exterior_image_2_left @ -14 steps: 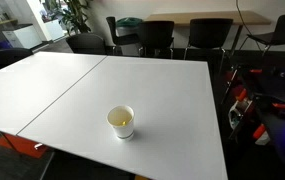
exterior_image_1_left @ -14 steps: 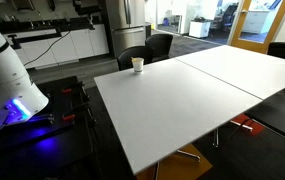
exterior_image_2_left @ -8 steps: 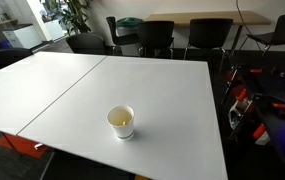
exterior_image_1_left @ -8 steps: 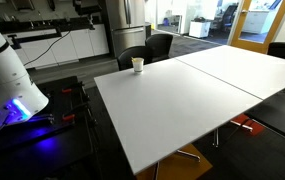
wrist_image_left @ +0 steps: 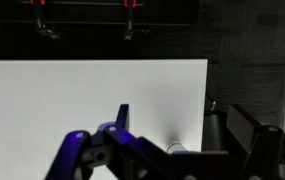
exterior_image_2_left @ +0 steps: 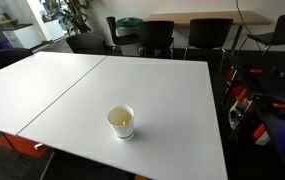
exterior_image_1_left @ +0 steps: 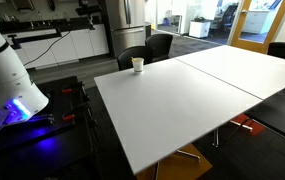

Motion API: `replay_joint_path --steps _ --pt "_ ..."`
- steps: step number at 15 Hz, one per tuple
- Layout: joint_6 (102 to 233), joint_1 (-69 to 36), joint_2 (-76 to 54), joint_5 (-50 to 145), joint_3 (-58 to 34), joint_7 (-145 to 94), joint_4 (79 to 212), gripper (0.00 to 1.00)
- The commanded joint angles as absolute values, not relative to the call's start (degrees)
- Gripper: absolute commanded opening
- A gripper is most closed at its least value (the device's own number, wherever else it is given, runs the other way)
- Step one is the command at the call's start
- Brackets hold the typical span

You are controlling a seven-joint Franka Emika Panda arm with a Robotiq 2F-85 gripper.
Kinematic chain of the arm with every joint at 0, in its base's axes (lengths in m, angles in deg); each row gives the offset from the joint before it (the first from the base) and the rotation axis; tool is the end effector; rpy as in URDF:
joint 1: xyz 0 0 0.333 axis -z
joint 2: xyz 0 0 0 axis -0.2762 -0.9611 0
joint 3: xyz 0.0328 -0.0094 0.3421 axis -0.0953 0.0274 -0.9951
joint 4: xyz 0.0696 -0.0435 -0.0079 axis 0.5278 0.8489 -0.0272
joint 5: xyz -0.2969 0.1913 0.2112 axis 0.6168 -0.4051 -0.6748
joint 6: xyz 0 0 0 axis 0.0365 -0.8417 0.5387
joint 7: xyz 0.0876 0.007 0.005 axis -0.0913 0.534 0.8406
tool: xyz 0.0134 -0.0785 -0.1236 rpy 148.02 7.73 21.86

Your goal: Remove the yellow pen from the white cup

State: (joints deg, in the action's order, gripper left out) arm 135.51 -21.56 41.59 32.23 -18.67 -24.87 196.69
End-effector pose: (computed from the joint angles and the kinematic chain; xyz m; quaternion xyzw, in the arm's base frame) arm 0.3425 0.0776 0.4628 -0.9948 0.0003 0.0539 0.0861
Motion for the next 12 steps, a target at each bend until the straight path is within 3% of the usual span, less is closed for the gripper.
replay_joint_path --steps 1,12 --pt "140.94 -20.63 38.67 33.48 -18.74 -21.85 195.36 1.0" --pt "158.61 -26.08 27.53 26.0 -9.63 9.72 192.01 1.0"
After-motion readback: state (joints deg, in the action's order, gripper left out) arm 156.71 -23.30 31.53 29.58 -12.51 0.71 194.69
